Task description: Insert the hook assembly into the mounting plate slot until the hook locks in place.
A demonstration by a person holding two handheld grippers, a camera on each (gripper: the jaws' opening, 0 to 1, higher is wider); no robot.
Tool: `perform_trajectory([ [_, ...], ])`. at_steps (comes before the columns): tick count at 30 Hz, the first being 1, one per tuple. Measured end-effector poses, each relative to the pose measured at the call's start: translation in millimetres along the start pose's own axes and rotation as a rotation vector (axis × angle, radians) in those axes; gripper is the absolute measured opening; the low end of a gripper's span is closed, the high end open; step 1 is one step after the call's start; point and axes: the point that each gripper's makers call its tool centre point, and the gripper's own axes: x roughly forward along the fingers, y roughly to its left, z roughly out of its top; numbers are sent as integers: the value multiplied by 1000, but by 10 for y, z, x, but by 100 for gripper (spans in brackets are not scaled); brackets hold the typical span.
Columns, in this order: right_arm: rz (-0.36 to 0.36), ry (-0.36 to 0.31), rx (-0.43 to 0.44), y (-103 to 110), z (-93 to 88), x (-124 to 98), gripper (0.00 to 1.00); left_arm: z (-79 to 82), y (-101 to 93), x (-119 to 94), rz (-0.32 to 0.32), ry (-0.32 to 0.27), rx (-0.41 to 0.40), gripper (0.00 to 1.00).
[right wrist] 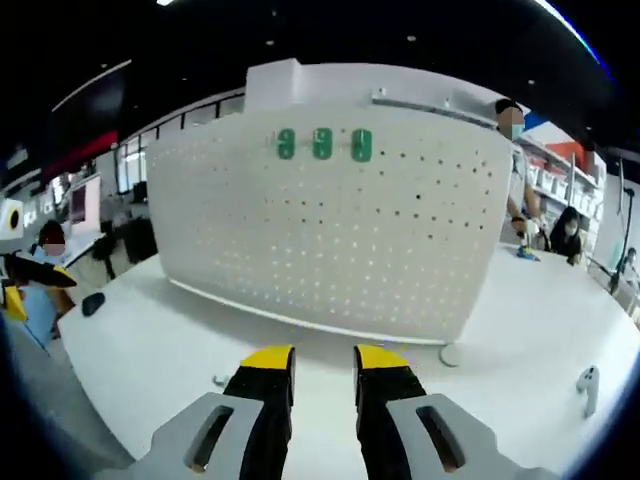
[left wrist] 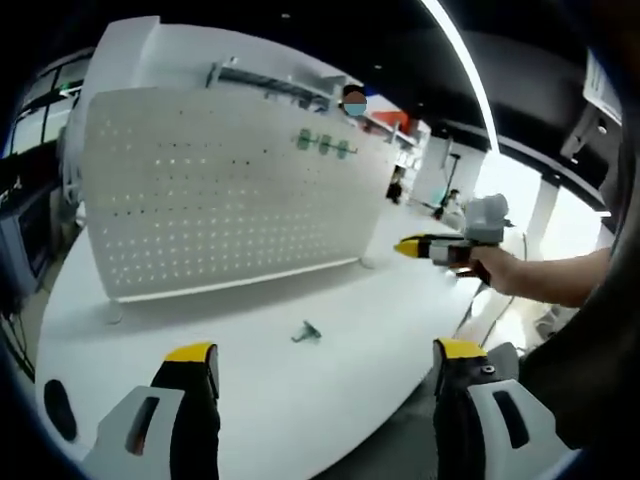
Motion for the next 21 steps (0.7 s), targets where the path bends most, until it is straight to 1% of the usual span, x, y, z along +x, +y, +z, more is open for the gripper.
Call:
perform_trajectory([
  [1,10,17,1,22,-81,-30,23,-2,0,1,1,2,2,90],
  [3,21,37,6,67,-171,-100,23,-4,2,6,4,5,11,90],
  [7,57,71,-5,204,-310,-232,23,-24,-12,41,-7,16,9,90],
  [11,94,113,-17,289,-489,-296,23,-24,-33,66,-18,14,5,89],
  [15,158,143,-1,498,-623,-373,26,-62,-64,88,-33,26,1,90],
  [18,206,161,-12,674,-700,-432,27,-100,-73,89,-37,36,-3,91],
  [21,232,183,-25,778,-762,-462,27,-122,-75,78,-40,36,-11,91],
])
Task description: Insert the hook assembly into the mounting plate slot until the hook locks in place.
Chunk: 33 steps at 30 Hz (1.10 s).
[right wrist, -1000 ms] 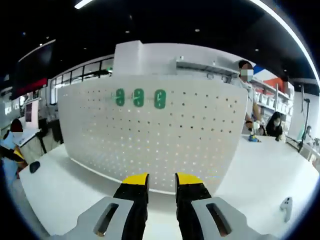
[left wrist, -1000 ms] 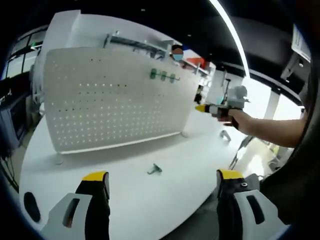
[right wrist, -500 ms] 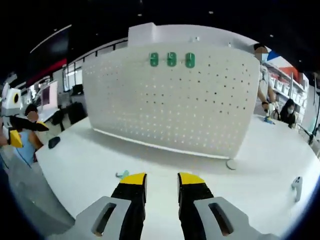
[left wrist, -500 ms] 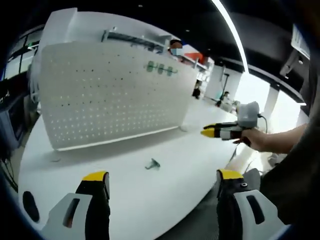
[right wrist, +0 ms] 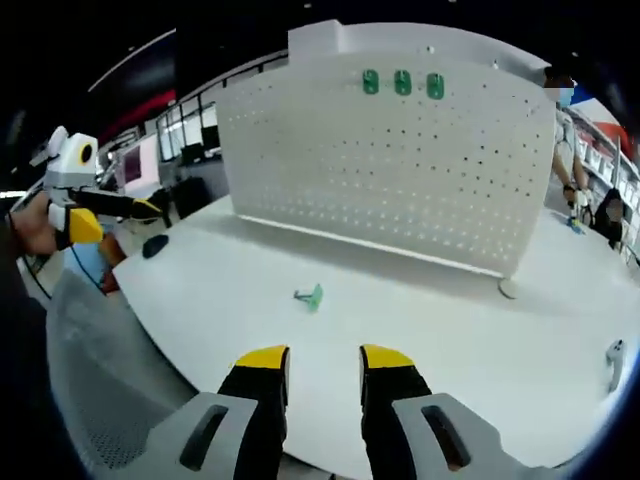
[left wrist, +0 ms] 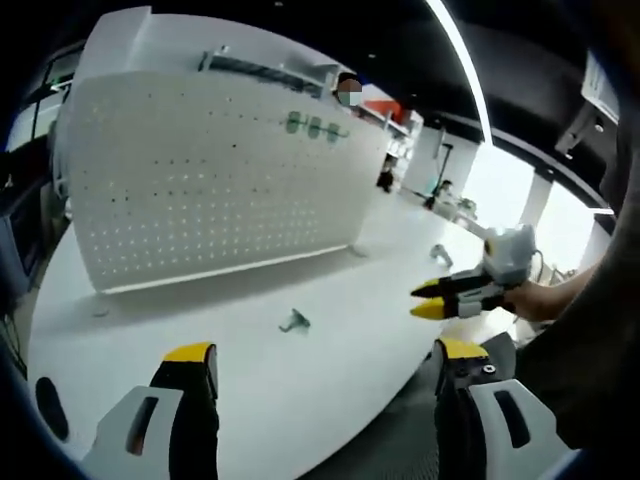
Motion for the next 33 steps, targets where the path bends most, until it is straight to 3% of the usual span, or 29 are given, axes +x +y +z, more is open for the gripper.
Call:
perform_trajectory([
  [10,80,33,14,291,-47,57,37,-73,-21,12,-13,15,-20,90],
  [21,99,85,-31,354,-102,110,37,-207,-16,37,-14,53,-40,90],
  [27,113,112,-56,367,-81,324,35,-268,28,53,-12,80,-53,90],
  [33,138,134,-74,432,-46,593,32,-232,106,23,7,80,-50,90],
])
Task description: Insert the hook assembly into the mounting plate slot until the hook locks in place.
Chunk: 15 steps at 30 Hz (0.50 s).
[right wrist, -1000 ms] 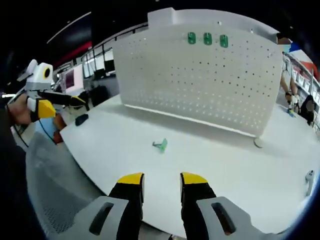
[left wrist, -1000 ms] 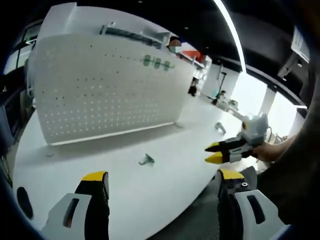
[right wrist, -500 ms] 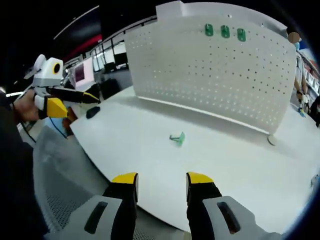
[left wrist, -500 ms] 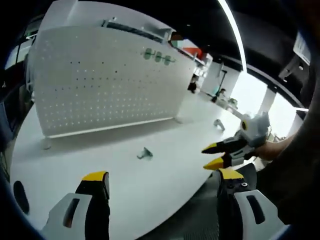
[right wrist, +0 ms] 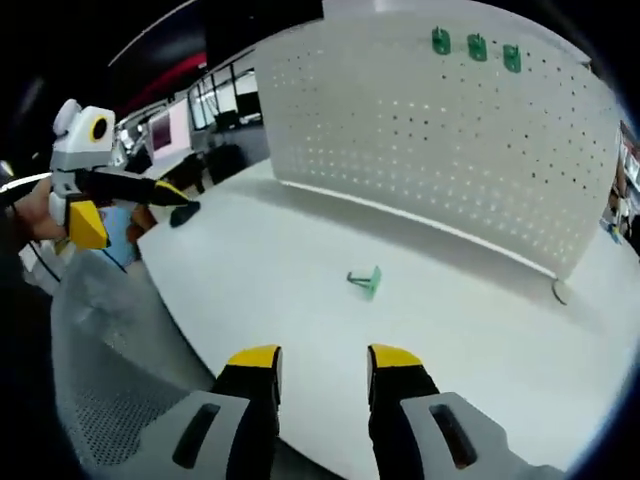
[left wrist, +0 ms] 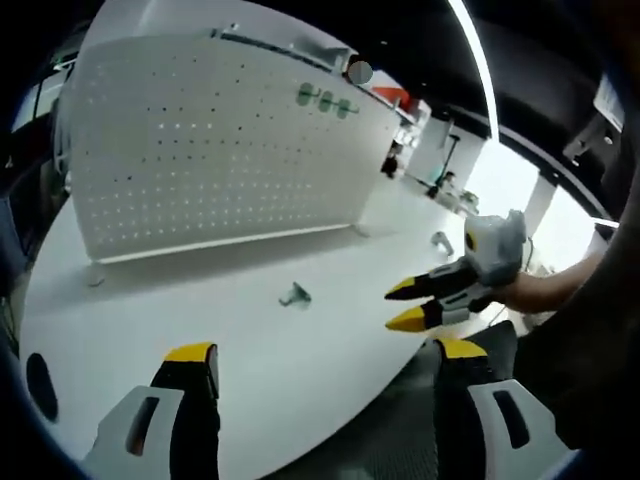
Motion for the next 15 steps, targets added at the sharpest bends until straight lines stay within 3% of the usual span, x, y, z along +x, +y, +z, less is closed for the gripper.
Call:
perform_trajectory([
  [15,-46,37,-33,-263,202,710,30,12,181,-52,69,-19,3,87],
])
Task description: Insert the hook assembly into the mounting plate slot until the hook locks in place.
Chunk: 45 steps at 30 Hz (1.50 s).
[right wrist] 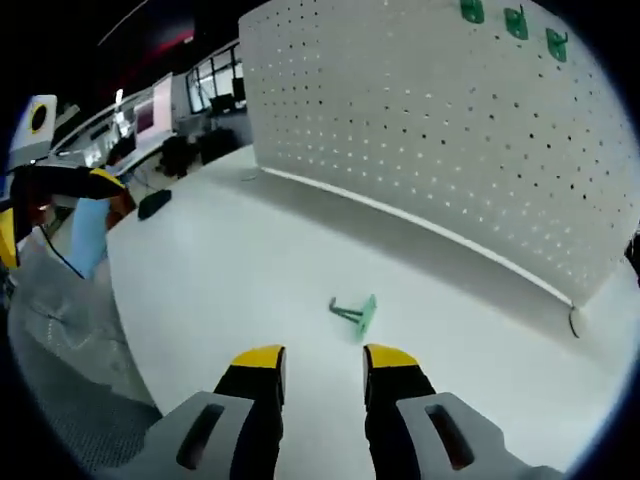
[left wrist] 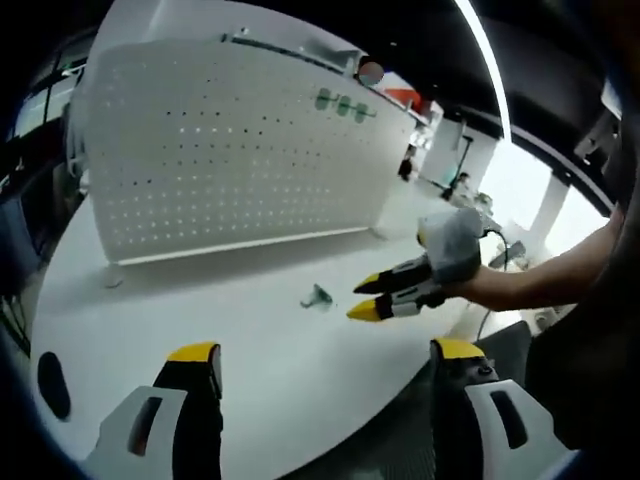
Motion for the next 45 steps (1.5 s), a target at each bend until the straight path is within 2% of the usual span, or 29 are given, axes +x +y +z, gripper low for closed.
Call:
perform_trajectory([
  [4,-8,-1,-10,-42,69,107,30,31,51,-26,13,-10,-3,85],
  [14,-36,46,-23,-175,-22,387,25,35,168,-66,36,5,-5,85],
  [20,-44,55,-82,-227,4,495,22,49,181,-59,36,6,-9,85],
  [23,-50,89,-102,-267,-49,550,21,29,167,-47,30,16,-10,85],
  [25,-50,93,-78,-291,-52,555,20,26,163,-48,29,17,-10,84],
  [28,-55,86,-88,-310,-24,563,17,18,164,-50,29,18,-16,84],
  [32,-63,113,-123,-336,-96,597,4,32,190,-55,44,14,-13,85],
  [37,-73,102,-129,-371,-97,591,2,71,203,-53,48,7,-12,84],
  [42,-62,92,-85,-392,-97,577,1,90,165,-28,35,12,-8,86],
  [45,-72,63,-96,-398,-34,524,1,132,131,-17,17,-7,-45,87],
])
